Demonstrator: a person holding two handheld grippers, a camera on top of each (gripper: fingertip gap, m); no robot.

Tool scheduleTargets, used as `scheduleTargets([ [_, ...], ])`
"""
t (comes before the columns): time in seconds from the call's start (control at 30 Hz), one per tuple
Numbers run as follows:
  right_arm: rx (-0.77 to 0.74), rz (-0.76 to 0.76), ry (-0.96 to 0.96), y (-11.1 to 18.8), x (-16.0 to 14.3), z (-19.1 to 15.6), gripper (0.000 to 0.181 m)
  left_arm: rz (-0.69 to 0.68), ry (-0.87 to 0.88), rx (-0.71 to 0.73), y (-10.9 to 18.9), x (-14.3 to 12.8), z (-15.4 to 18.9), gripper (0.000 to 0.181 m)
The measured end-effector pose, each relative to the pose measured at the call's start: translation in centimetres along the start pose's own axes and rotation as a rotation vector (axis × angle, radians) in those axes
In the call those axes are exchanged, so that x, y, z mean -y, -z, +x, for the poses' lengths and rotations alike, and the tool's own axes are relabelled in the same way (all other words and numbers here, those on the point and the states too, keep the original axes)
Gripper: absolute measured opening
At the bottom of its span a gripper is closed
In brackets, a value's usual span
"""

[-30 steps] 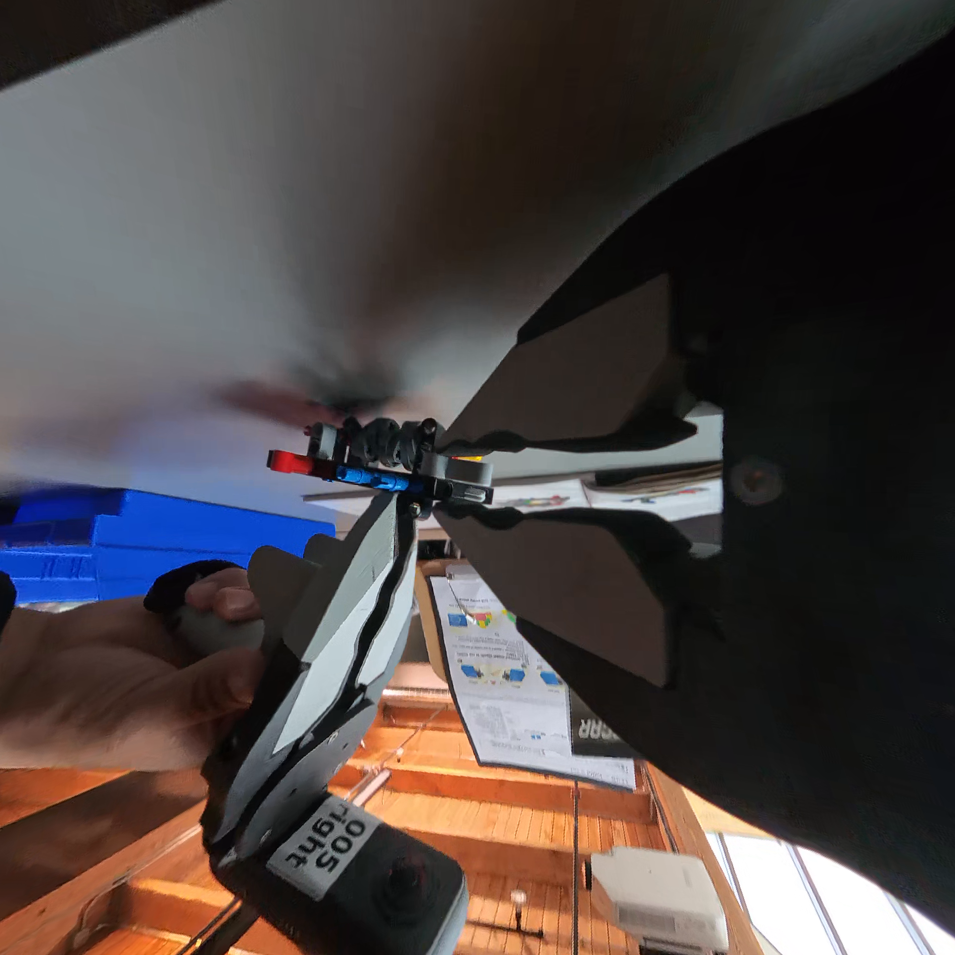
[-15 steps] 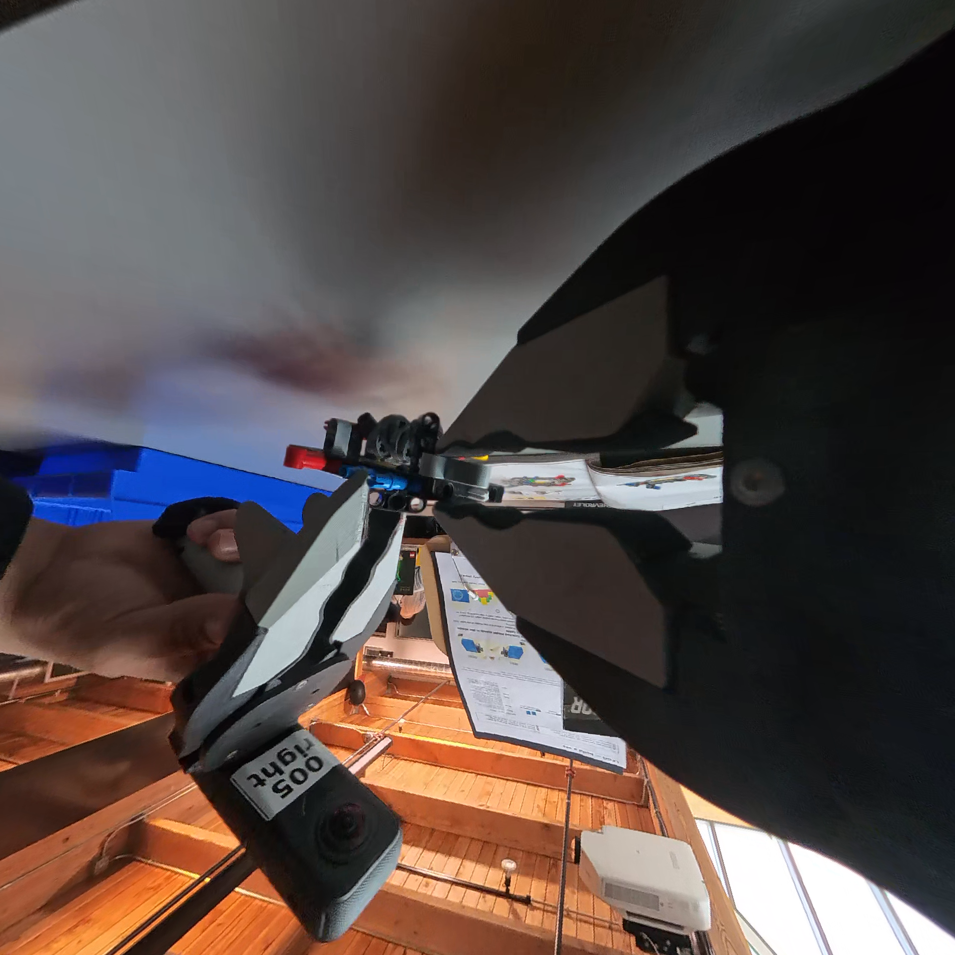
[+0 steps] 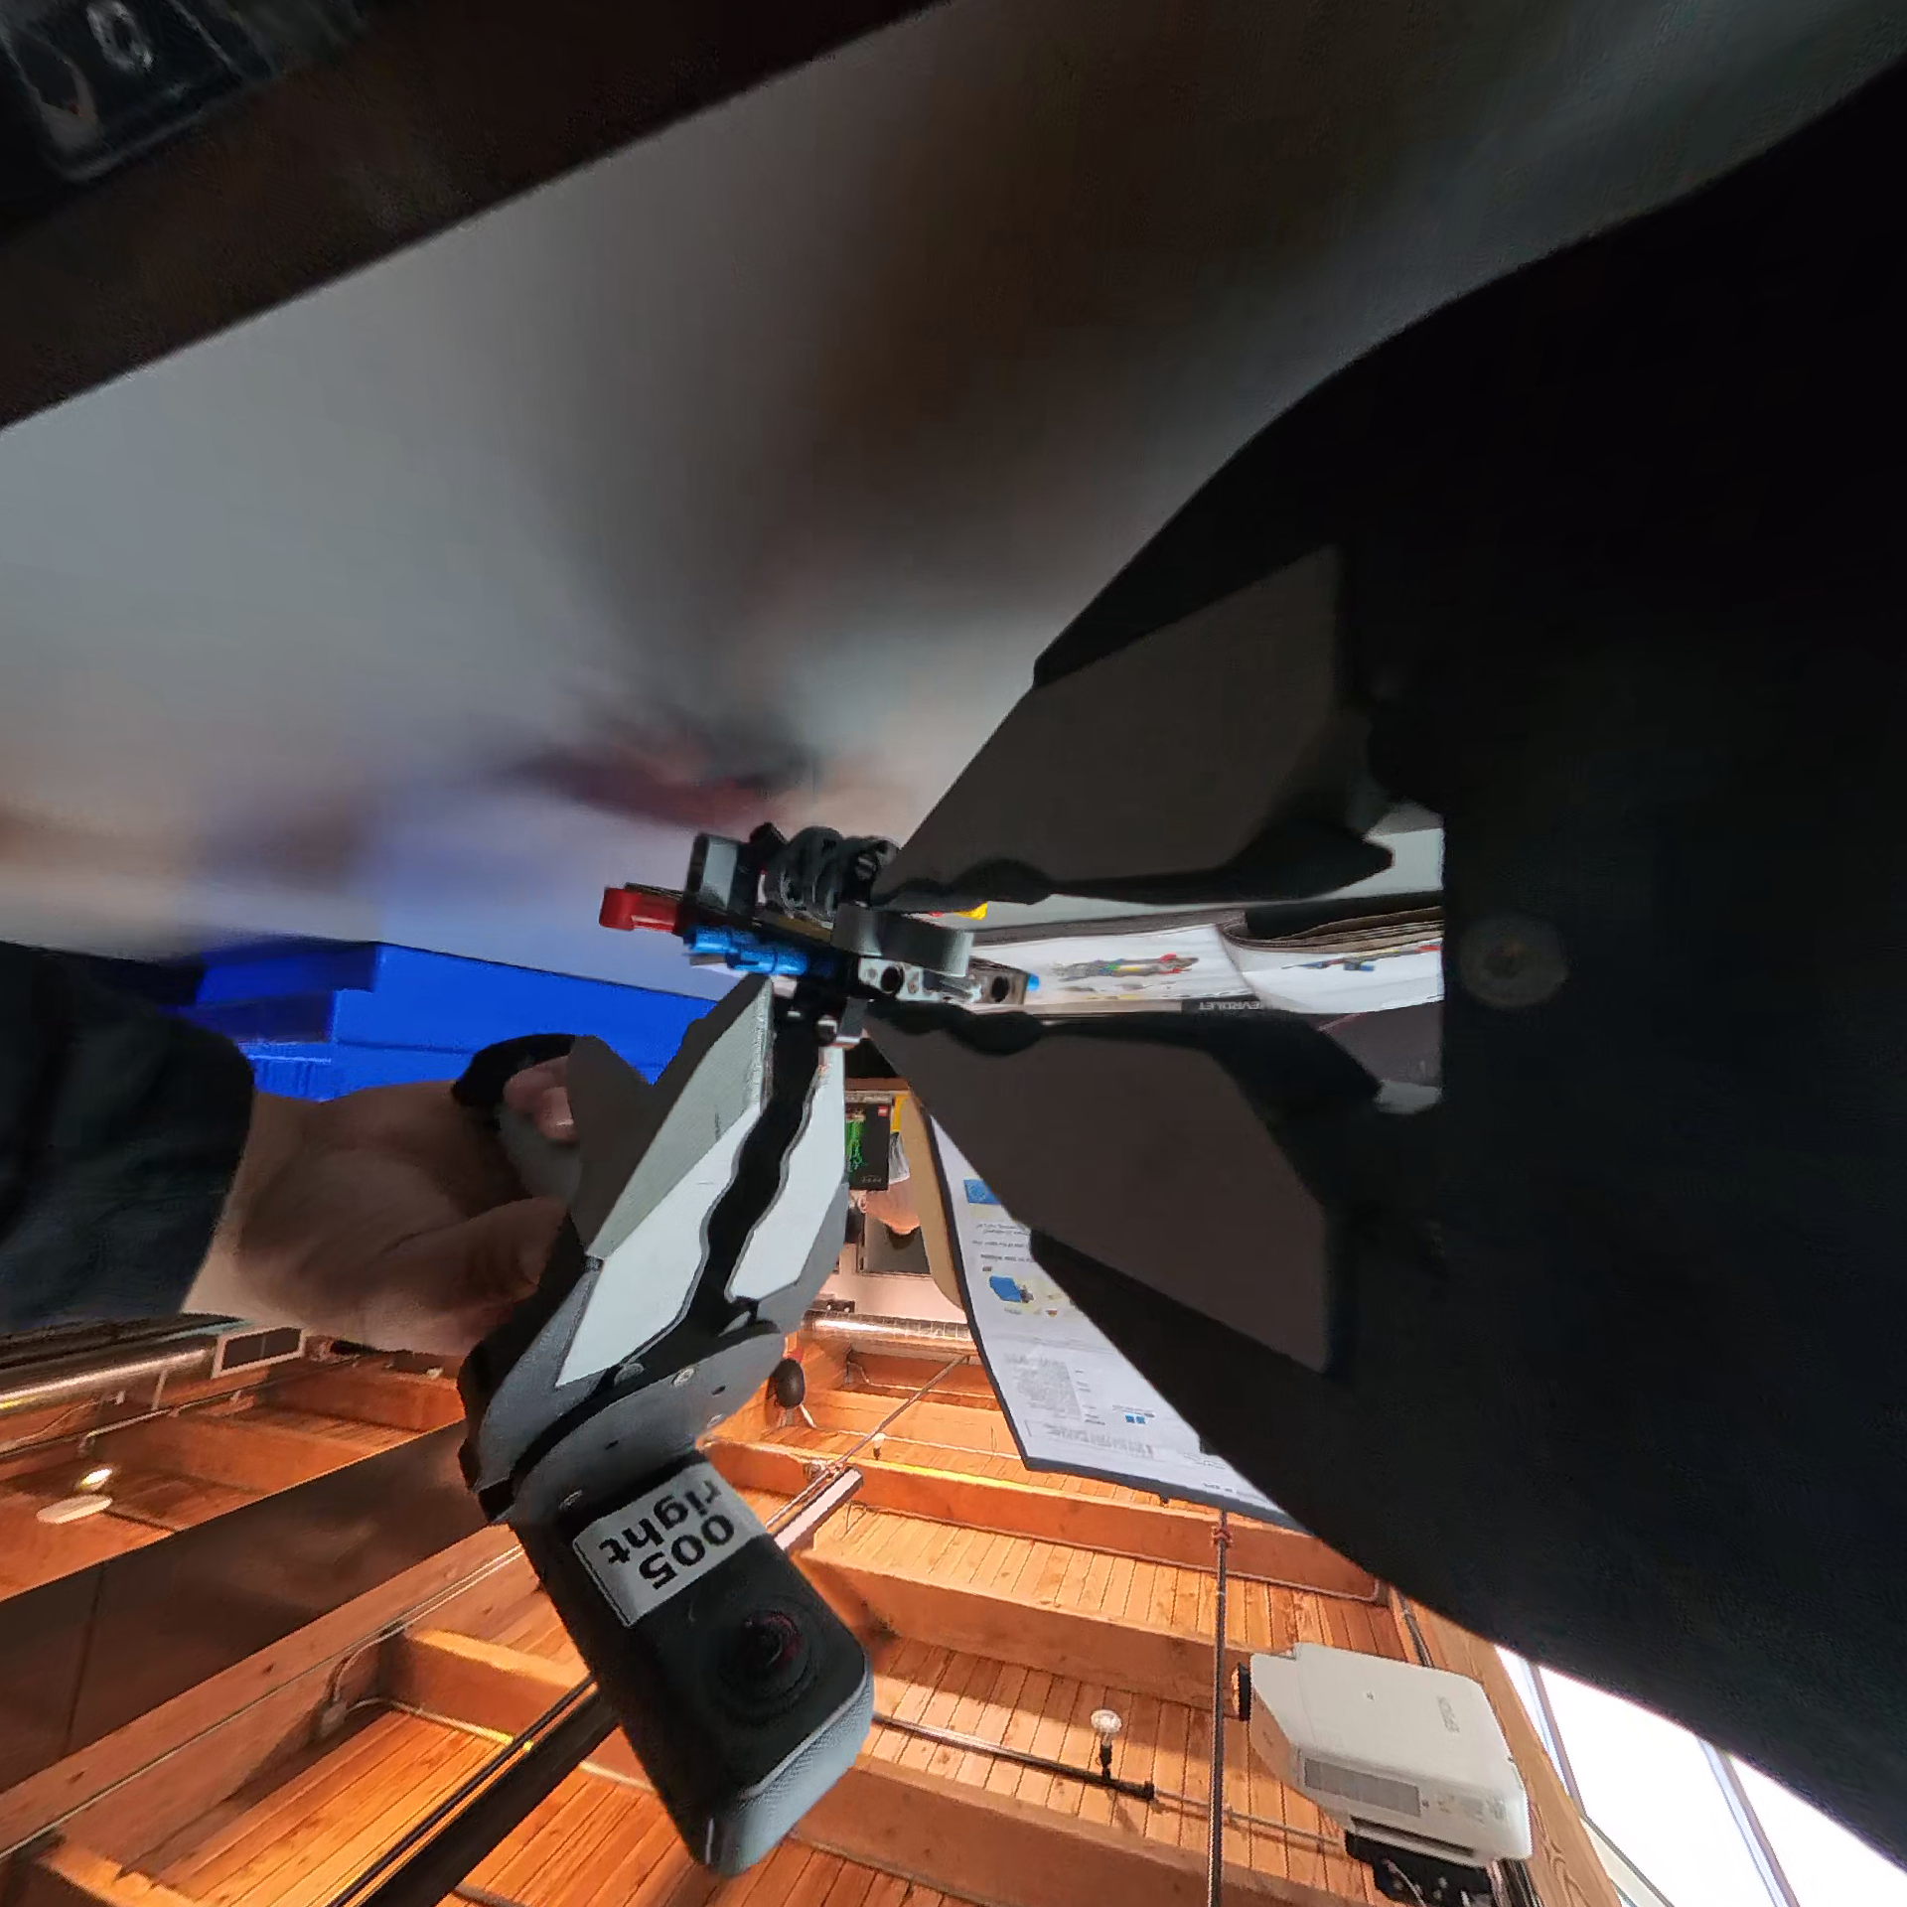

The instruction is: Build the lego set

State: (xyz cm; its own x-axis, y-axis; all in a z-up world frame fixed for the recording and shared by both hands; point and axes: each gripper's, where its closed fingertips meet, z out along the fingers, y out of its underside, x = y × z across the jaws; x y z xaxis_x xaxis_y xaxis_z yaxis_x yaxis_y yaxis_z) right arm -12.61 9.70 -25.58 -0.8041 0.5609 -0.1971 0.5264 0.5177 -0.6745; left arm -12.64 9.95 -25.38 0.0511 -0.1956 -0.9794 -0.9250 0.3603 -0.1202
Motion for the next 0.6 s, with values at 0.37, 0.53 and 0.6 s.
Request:
scheduleTargets([
  [0.37, 0.122, -0.128, 0.026, -0.6, -0.3, -0.8, 0.007, 0.029, -0.006, -0.021, 0.3, 0.7, 0.5, 0.012],
  [0.53, 0.16, -0.065, -0.071, -0.6, -0.6, -0.7, 0.009, 0.012, -0.01, -0.022, 0.1, 0.5, 0.7, 0.013],
  [0.6, 0.166, -0.036, -0.091, -0.7, -0.7, -0.8, 0.01, 0.002, 0.002, -0.024, 0.0, 0.2, 0.7, 0.013],
])
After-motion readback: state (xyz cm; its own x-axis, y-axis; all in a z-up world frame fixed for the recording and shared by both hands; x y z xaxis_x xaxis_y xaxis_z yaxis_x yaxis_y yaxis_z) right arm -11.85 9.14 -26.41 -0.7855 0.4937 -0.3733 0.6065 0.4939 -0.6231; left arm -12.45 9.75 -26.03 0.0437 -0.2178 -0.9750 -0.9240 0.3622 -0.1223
